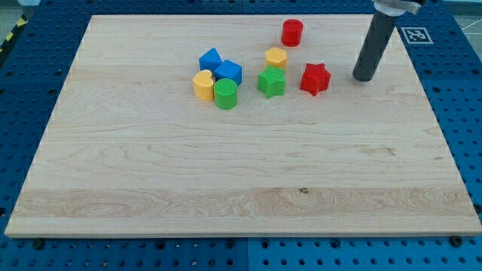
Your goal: Move the red star closer to the green star
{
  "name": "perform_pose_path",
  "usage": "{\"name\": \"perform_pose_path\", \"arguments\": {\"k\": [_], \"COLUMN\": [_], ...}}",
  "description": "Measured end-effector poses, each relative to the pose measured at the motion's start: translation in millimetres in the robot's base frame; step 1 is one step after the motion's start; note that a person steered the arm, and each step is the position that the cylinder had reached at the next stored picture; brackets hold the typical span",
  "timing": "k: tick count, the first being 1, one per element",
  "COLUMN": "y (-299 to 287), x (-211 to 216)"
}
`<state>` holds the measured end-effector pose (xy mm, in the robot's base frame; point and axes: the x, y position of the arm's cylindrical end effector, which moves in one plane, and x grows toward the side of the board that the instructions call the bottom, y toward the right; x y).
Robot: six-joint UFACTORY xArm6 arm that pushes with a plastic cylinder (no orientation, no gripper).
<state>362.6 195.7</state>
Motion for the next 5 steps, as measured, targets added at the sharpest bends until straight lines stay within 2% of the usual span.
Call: {"name": "perform_pose_path", "arguments": {"k": [5], "y": [-108.7], "x": [1.6]}}
